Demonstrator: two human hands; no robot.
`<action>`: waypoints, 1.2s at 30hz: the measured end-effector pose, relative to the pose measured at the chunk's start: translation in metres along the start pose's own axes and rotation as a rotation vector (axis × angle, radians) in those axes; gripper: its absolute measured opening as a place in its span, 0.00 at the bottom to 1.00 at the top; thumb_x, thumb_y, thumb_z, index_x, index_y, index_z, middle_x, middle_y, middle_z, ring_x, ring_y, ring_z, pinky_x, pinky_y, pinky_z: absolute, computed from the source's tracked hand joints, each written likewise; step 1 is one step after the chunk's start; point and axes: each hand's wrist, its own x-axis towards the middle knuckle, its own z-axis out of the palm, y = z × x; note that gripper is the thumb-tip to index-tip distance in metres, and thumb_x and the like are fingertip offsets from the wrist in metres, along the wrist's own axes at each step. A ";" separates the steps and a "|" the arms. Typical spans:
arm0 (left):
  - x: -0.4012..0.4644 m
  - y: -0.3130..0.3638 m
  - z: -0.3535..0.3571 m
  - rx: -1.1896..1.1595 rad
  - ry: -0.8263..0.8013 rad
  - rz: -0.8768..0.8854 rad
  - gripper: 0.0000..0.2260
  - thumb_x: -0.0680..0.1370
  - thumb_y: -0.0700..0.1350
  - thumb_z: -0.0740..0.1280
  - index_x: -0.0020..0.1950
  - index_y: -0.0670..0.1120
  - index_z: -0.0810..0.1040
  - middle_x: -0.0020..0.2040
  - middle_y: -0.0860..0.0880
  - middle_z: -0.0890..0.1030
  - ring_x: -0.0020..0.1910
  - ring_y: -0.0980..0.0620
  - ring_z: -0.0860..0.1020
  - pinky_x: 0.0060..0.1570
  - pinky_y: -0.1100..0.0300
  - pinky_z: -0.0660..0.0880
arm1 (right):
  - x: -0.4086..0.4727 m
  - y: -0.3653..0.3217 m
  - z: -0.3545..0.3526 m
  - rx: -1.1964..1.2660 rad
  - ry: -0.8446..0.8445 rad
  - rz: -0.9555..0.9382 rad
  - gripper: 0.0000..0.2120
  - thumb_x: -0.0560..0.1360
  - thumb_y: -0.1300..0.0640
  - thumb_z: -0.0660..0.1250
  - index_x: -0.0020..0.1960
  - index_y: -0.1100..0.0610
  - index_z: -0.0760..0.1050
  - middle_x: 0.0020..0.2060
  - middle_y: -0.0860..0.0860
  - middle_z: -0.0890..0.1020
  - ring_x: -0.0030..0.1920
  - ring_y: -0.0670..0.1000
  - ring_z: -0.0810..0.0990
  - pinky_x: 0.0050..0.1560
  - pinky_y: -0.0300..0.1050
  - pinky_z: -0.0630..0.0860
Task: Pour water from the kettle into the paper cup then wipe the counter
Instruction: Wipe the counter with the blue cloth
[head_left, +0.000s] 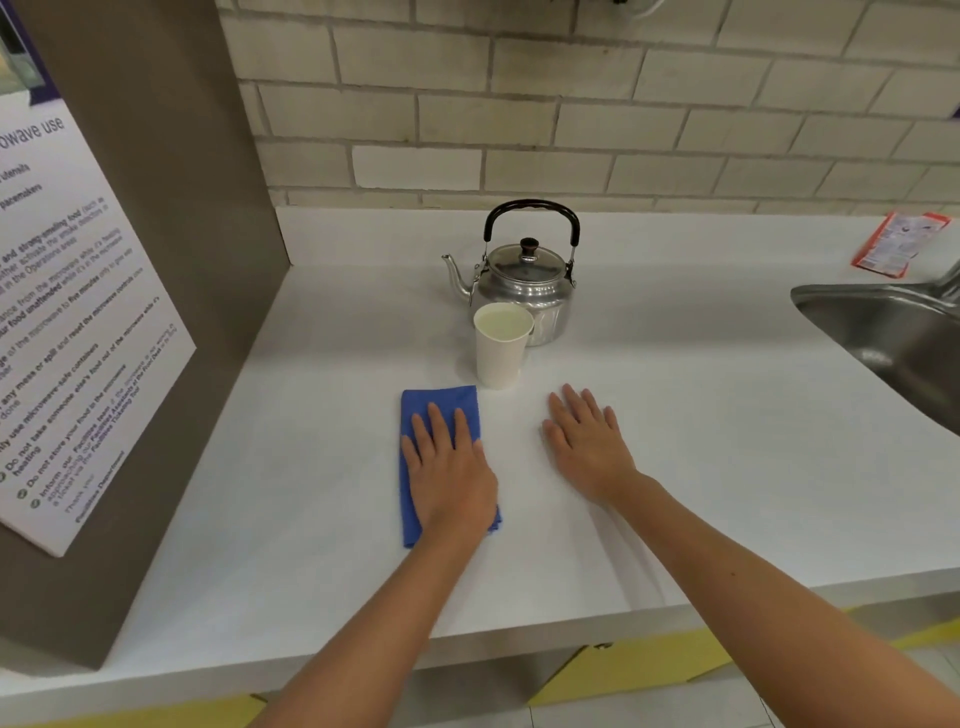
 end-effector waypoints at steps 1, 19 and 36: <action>-0.005 0.014 0.004 -0.011 -0.005 0.002 0.24 0.82 0.50 0.44 0.76 0.46 0.44 0.78 0.42 0.44 0.77 0.41 0.43 0.74 0.46 0.42 | -0.001 0.001 -0.003 0.060 -0.006 0.005 0.25 0.82 0.48 0.44 0.77 0.54 0.48 0.78 0.50 0.49 0.77 0.51 0.45 0.75 0.51 0.42; 0.048 -0.031 -0.018 -0.231 -0.087 0.006 0.22 0.82 0.47 0.44 0.76 0.41 0.51 0.78 0.42 0.49 0.77 0.46 0.46 0.75 0.53 0.44 | -0.039 -0.074 0.013 0.025 -0.011 -0.110 0.30 0.81 0.44 0.47 0.77 0.59 0.47 0.77 0.59 0.43 0.76 0.59 0.38 0.75 0.54 0.39; 0.043 -0.034 -0.007 -0.049 -0.001 0.061 0.23 0.81 0.47 0.45 0.76 0.43 0.50 0.78 0.44 0.48 0.77 0.47 0.46 0.75 0.53 0.43 | 0.054 0.007 -0.016 -0.161 0.030 0.138 0.29 0.81 0.44 0.42 0.77 0.57 0.47 0.78 0.53 0.48 0.77 0.57 0.45 0.75 0.56 0.45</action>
